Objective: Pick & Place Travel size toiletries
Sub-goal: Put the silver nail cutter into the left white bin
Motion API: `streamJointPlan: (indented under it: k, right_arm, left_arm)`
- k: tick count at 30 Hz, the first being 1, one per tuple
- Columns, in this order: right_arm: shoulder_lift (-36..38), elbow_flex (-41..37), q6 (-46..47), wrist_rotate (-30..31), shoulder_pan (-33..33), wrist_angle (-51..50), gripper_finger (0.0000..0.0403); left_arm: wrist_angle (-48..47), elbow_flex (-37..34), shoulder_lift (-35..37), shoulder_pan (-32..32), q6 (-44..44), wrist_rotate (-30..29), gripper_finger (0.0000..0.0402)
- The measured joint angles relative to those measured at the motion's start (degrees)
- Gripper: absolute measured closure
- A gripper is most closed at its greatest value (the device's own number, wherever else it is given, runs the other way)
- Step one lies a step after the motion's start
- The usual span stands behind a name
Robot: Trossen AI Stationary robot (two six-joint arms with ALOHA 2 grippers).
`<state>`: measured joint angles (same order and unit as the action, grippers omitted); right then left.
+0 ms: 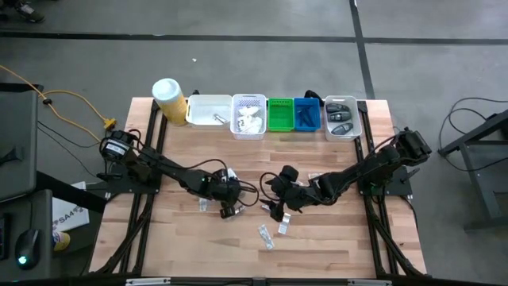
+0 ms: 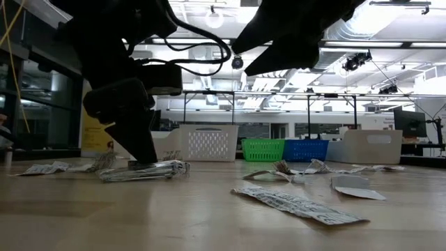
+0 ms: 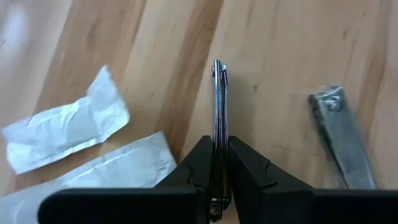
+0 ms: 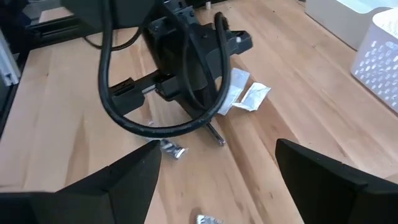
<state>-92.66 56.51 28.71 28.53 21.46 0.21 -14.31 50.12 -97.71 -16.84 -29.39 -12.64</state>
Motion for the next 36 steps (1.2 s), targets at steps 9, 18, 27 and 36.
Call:
streamJointPlan:
  k: [9,18,27,36]
  right_arm:
    - [0.0,0.0,0.4,0.5,3.4,0.0,0.0094]
    - [0.0,0.0,1.1,7.6,6.1,-0.3,0.0094]
    - [0.0,0.0,1.1,8.9,6.3,-0.2,0.0094]
    - [0.0,0.0,1.3,9.0,6.3,-0.1,0.0094]
  left_arm:
    - [-3.9,5.4,3.7,-0.1,6.8,1.2,0.0374]
    - [-23.9,9.3,10.8,6.6,13.5,-13.3,0.0374]
    - [-26.4,9.3,12.9,24.6,28.0,-18.8,0.0374]
    - [-21.1,9.3,12.9,46.5,41.6,-12.8,0.0374]
